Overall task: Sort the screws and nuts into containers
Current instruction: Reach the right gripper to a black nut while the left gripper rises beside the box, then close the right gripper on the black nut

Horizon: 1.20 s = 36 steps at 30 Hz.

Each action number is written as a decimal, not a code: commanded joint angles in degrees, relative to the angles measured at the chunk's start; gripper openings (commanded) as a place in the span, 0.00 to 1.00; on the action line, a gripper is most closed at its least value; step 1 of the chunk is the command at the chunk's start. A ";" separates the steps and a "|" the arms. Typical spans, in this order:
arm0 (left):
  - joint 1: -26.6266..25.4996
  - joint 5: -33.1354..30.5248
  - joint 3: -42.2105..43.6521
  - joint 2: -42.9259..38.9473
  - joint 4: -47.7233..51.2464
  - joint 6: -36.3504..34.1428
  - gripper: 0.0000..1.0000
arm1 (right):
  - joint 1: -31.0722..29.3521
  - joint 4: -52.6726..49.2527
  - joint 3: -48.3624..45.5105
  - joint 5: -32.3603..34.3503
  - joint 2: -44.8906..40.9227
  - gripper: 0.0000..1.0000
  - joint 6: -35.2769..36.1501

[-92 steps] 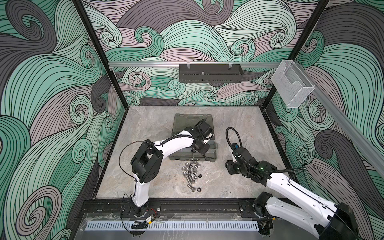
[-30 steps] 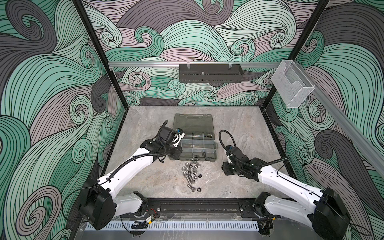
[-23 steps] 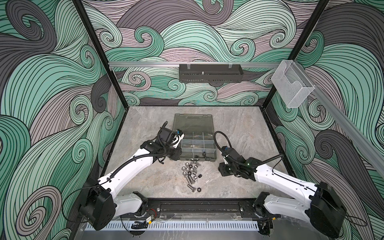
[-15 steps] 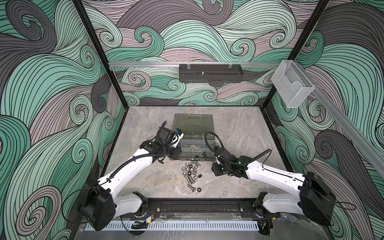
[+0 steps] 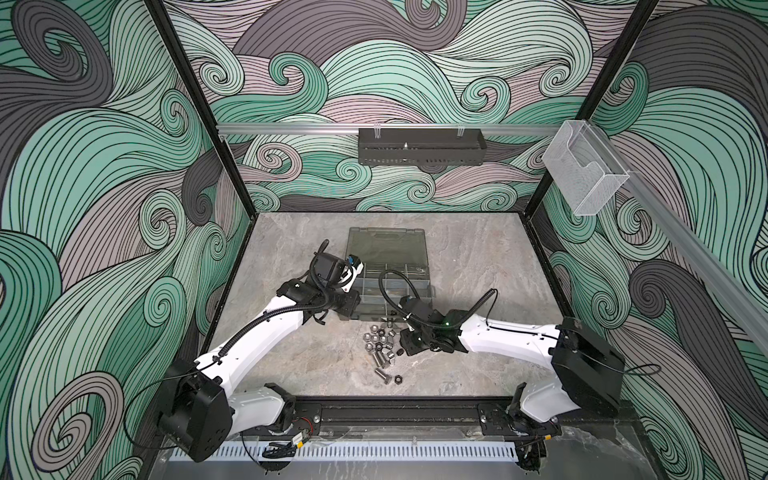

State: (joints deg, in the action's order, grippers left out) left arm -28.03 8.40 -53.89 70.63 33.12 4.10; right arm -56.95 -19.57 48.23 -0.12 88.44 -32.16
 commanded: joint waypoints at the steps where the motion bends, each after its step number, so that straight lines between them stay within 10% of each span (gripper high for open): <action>1: 1.31 1.07 -0.85 -0.06 -0.69 0.89 0.33 | -0.95 0.32 2.21 -0.96 1.63 0.37 -0.49; 36: 9.57 4.91 -0.87 0.82 -1.83 4.34 0.33 | -3.49 -3.38 4.47 -0.89 7.66 0.27 -0.75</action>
State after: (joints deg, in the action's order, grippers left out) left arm -19.20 12.19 -53.89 70.81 32.05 7.75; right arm -60.01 -21.91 51.46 -1.91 95.20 -32.62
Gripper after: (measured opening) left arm 0.333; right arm 0.272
